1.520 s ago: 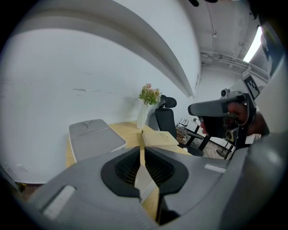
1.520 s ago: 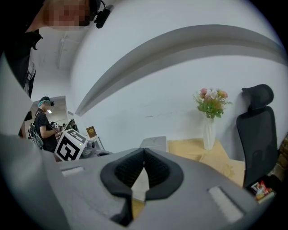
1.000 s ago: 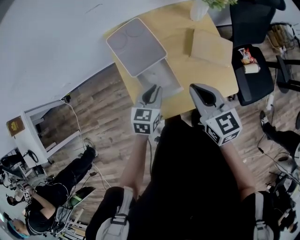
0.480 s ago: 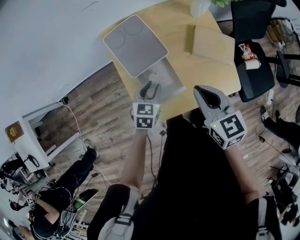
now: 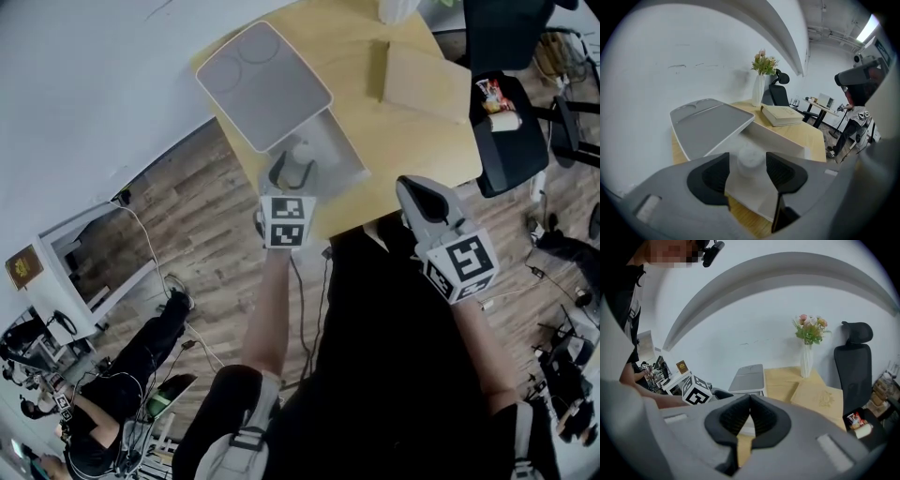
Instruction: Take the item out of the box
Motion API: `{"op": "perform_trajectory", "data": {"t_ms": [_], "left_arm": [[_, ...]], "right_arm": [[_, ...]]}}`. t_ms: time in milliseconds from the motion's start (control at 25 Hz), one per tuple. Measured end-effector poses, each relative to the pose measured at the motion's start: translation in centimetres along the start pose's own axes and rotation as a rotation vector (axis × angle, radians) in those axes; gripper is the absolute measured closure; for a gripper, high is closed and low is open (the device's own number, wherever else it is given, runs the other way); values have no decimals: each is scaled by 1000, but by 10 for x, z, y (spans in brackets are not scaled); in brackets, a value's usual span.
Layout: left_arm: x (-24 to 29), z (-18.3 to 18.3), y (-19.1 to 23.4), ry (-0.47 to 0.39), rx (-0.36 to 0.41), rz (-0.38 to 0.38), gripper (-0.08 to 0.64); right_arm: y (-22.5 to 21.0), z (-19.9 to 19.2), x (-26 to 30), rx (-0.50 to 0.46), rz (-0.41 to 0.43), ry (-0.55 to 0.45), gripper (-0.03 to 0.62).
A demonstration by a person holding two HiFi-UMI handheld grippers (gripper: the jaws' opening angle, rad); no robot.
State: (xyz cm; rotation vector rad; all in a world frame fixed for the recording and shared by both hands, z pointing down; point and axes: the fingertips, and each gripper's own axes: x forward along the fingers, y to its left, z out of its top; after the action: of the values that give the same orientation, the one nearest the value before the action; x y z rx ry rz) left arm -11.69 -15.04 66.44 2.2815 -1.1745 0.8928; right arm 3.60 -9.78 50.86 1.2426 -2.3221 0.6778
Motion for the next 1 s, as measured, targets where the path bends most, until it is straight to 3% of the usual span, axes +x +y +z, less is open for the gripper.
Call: {"op": "perform_trajectory", "data": {"t_ms": [400,1000], "left_arm": [[21,-6,-6,63,61,-35,319],[29,-10,-4,103,110,-5,338]], "right_arm": [[-2,-6,10,20,-3,6,589],[-4,-5,9,38,-37,-13,589]]}}
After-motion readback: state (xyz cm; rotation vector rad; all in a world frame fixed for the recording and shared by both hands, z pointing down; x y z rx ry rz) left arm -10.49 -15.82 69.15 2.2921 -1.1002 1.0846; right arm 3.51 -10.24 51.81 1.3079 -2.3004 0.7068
